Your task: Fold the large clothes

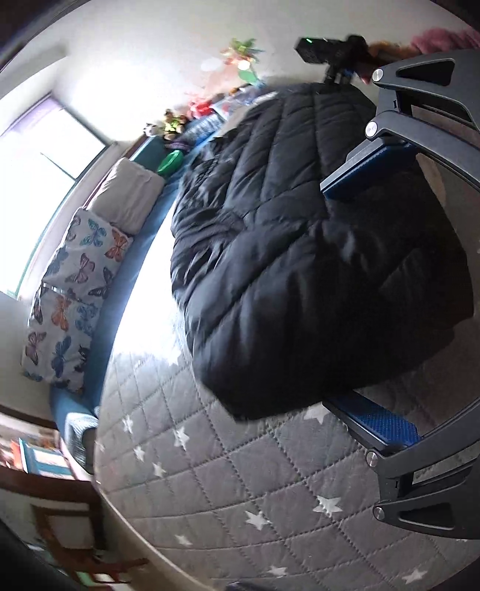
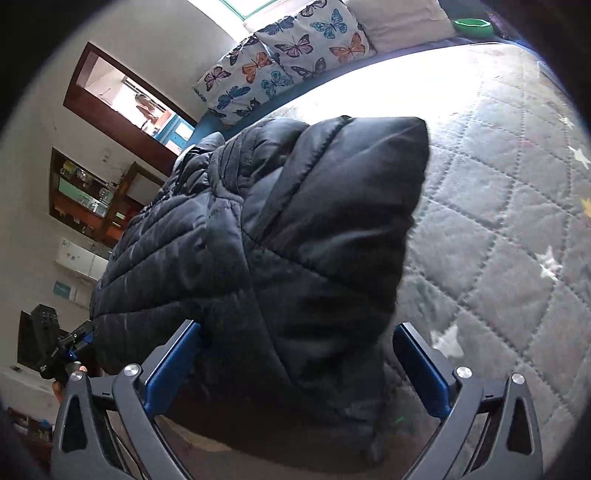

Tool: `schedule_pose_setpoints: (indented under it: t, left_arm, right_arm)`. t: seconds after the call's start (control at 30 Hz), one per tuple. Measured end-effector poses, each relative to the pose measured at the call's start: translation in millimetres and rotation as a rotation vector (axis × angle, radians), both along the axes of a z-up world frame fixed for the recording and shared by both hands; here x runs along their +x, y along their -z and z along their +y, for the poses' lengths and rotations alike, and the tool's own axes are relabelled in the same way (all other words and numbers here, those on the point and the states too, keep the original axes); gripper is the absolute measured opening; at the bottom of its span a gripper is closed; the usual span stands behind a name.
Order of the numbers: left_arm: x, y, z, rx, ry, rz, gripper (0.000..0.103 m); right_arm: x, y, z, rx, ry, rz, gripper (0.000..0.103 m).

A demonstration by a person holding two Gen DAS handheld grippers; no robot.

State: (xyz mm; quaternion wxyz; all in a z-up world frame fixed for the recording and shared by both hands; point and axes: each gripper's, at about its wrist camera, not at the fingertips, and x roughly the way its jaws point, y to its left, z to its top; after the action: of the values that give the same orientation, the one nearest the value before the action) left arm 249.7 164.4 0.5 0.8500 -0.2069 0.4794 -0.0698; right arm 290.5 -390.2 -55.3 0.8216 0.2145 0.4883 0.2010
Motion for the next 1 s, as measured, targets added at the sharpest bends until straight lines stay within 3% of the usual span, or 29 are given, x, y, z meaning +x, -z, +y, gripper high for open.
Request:
schedule_pose_setpoints:
  t: [0.27,0.5,0.7,0.87,0.9,0.97,1.0]
  left_arm:
    - [27,40,32,-0.27,-0.008,0.102,0.103]
    - [57,60,25,-0.385,0.044,0.129,0.103]
    - [73,60,7,-0.312,0.07,0.142,0.103]
    - [68,45,-5,-0.212,0.084,0.083,0.101]
    - [65,41,-9,-0.19,0.087,0.069,0.096]
    - [64,31,-17,-0.131,0.095,0.04,0.088]
    - [62,24,-23,-0.095,0.104,0.023,0.082]
  right_arm:
    - [18,3,9,0.021,-0.049,0.011,0.103]
    - [22,2,6,0.027,-0.095,0.037,0.103]
    - [27,2,6,0.039,-0.106,0.025,0.103]
    - [18,-4,16,-0.004,-0.089,-0.028,0.102]
    - [12,-10,17,-0.032,-0.089,-0.057,0.098]
    - [3,-21,20,-0.075,-0.082,-0.103,0.075]
    - [-3,-28,21,-0.103,-0.081,-0.127,0.069]
